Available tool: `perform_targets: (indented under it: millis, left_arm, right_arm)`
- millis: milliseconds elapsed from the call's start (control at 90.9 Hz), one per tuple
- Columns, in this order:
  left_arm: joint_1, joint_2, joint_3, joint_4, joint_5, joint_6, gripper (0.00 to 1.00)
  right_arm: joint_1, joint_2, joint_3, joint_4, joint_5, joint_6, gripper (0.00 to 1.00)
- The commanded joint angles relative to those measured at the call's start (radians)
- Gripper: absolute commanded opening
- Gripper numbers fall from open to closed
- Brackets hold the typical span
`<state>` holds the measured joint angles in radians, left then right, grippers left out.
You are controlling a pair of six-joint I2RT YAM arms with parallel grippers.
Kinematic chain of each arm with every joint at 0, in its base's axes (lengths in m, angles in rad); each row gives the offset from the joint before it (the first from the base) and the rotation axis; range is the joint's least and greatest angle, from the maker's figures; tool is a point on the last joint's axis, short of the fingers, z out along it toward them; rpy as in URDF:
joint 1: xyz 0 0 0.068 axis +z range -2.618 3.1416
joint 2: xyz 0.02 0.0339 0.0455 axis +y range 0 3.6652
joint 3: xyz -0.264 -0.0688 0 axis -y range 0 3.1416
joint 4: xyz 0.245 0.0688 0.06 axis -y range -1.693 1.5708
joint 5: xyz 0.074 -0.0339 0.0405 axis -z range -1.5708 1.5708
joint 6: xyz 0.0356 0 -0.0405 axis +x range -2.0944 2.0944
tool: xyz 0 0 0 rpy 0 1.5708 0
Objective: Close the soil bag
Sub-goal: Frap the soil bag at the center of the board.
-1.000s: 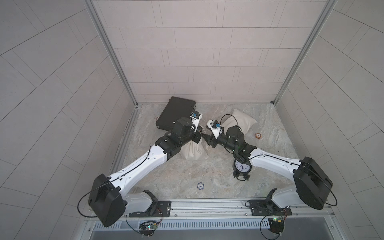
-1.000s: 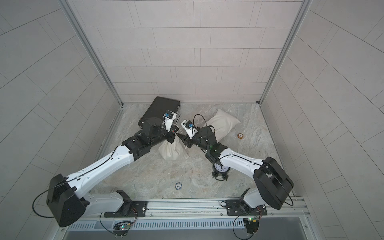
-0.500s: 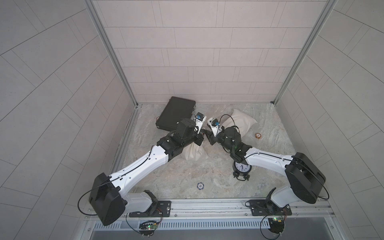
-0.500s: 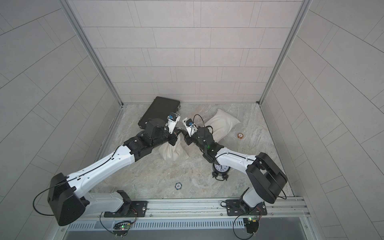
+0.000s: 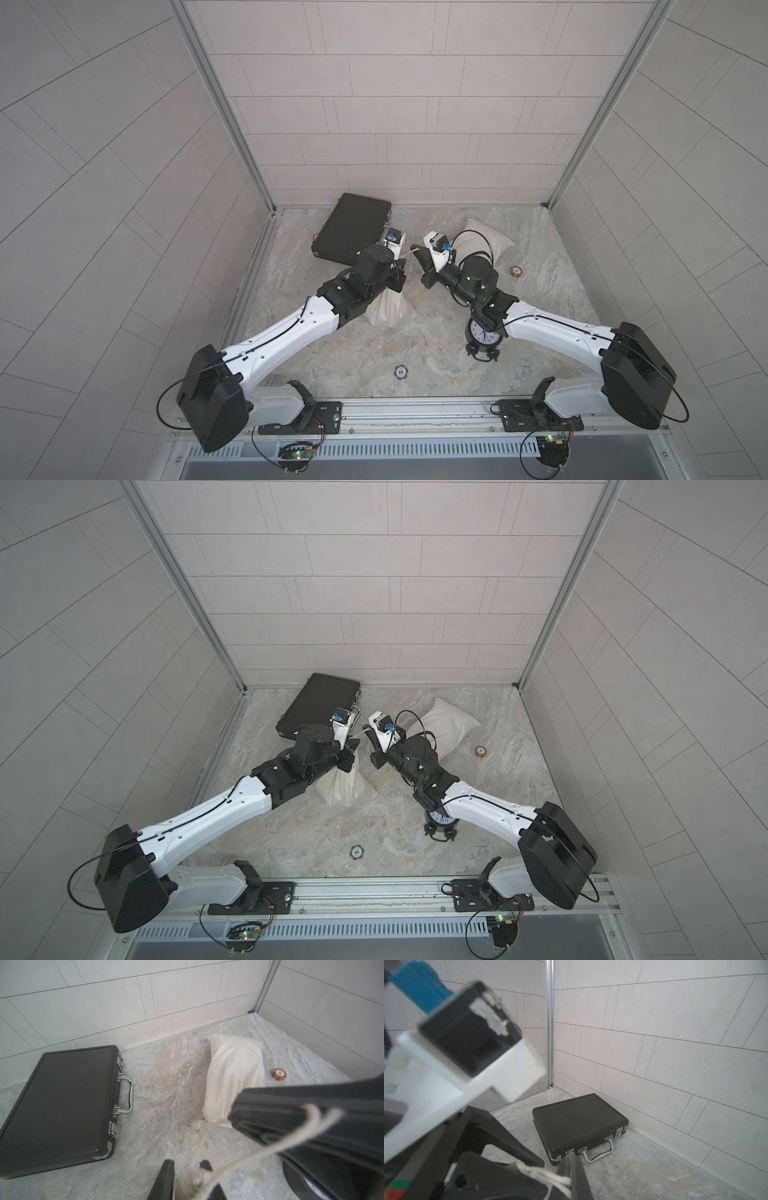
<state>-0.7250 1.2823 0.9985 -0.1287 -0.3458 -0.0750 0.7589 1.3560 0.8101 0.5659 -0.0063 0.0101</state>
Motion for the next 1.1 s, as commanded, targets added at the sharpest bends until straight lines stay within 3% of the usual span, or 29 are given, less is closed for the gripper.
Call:
perform_targets:
  millis: [0, 484, 704, 858, 968, 1090]
  left_arm:
    - [0.011, 0.033, -0.018, -0.007, -0.075, -0.041, 0.27]
    - [0.082, 0.073, -0.089, -0.012, -0.145, -0.236, 0.32]
    - [0.085, 0.046, -0.122, 0.042, -0.059, -0.176, 0.39]
    - [0.102, 0.030, -0.145, -0.007, -0.143, -0.199, 0.47]
    - [0.101, -0.026, -0.205, 0.105, 0.030, -0.132, 0.63]
    - [0.093, -0.098, -0.249, 0.232, 0.222, -0.065, 0.73]
  right_arm:
    - [-0.008, -0.045, -0.005, 0.003, -0.015, 0.001, 0.00]
    - [-0.007, -0.236, -0.056, -0.041, 0.098, 0.015, 0.00]
    - [-0.008, -0.215, -0.047, -0.055, 0.071, 0.026, 0.00]
    - [-0.009, -0.248, -0.045, -0.084, 0.094, 0.035, 0.00]
    - [-0.009, -0.235, 0.004, -0.167, 0.037, 0.031, 0.00]
    - [-0.009, -0.188, 0.040, -0.194, -0.018, 0.020, 0.00]
